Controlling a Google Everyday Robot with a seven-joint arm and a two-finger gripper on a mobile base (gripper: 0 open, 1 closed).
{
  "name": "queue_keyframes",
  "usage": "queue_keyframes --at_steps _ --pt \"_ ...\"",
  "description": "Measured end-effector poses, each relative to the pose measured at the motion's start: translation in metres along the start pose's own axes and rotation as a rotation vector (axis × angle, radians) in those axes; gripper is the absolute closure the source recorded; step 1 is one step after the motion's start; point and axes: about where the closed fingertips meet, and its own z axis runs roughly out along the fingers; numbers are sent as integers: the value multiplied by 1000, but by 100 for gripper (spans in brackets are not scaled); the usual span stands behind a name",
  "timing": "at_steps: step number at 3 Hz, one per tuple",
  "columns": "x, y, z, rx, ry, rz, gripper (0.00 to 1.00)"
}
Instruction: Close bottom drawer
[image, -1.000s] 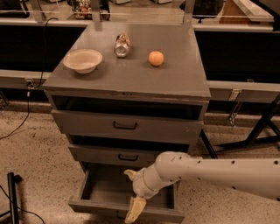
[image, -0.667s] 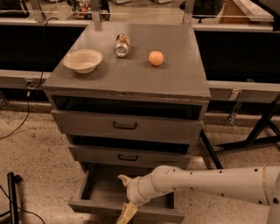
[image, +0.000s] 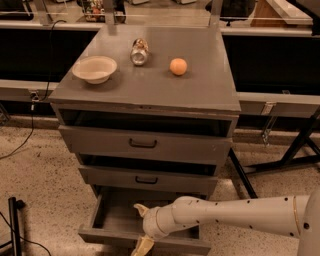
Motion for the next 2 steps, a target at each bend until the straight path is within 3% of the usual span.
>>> queue_keyframes --at_steps 1,2 --pt "24 -15 20 31 7 35 0" --pt "75 -26 43 89 52 95 0"
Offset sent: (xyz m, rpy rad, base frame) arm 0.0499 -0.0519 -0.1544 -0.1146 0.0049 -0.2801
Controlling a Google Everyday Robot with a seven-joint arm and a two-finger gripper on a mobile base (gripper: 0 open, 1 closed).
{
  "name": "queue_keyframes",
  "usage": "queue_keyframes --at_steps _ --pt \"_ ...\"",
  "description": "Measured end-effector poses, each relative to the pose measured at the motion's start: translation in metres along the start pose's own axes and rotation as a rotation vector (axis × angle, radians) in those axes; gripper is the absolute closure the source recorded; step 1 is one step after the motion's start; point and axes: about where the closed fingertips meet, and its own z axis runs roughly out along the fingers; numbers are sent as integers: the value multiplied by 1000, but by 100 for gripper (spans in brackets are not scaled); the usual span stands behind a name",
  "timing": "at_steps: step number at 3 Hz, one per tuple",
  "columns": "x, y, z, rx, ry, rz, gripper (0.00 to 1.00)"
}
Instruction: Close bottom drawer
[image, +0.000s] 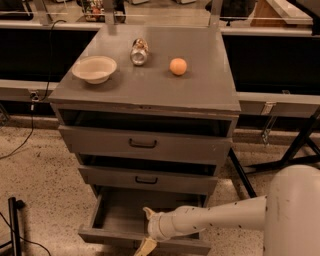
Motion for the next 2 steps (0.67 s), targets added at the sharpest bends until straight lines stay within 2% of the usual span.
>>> queue_keyframes --at_steps 1,2 --pt "37 -11 18 47 -6 20 0" --pt "77 -1 31 3 -47 29 0"
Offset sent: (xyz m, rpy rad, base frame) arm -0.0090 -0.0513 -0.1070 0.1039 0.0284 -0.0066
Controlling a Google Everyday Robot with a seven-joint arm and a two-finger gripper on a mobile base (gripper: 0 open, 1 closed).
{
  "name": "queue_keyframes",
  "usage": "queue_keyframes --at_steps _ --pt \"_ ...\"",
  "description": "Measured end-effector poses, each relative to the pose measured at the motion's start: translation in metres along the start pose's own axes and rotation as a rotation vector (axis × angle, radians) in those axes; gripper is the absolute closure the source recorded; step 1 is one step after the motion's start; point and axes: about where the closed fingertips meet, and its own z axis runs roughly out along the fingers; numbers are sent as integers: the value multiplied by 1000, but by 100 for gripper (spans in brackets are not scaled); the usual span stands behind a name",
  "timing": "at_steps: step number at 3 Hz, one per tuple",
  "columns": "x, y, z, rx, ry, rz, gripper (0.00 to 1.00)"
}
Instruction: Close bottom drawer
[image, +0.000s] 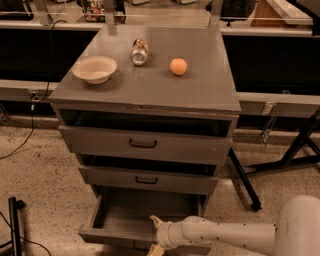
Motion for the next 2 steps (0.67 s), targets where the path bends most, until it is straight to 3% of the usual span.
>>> queue_keyframes --at_steps 1,2 --pt "3 -1 -2 9 3 7 0" --pt "27 -8 -15 76 28 63 0"
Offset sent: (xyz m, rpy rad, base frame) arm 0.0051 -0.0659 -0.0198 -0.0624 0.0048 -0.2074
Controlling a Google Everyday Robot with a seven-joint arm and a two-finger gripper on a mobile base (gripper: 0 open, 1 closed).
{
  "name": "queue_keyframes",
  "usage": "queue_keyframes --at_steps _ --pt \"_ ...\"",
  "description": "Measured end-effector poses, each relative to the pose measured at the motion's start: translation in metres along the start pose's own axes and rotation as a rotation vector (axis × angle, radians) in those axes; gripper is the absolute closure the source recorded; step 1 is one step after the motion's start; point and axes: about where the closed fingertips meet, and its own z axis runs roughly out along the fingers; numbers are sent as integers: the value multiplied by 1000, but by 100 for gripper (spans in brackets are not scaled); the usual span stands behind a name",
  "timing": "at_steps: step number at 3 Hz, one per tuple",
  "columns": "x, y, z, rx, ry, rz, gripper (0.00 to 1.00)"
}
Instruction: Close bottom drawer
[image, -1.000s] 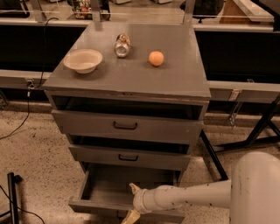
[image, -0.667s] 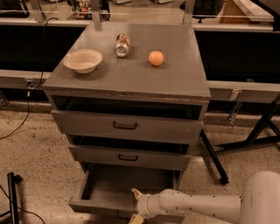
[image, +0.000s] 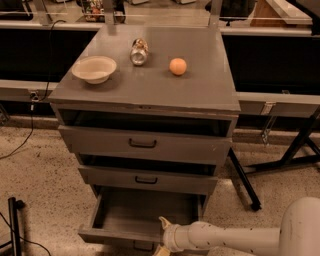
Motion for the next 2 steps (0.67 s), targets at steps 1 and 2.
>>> queue_keyframes --at_steps 1,2 --pt "24 -7 -14 53 44 29 0" --pt "53 -21 -13 59 59 48 0"
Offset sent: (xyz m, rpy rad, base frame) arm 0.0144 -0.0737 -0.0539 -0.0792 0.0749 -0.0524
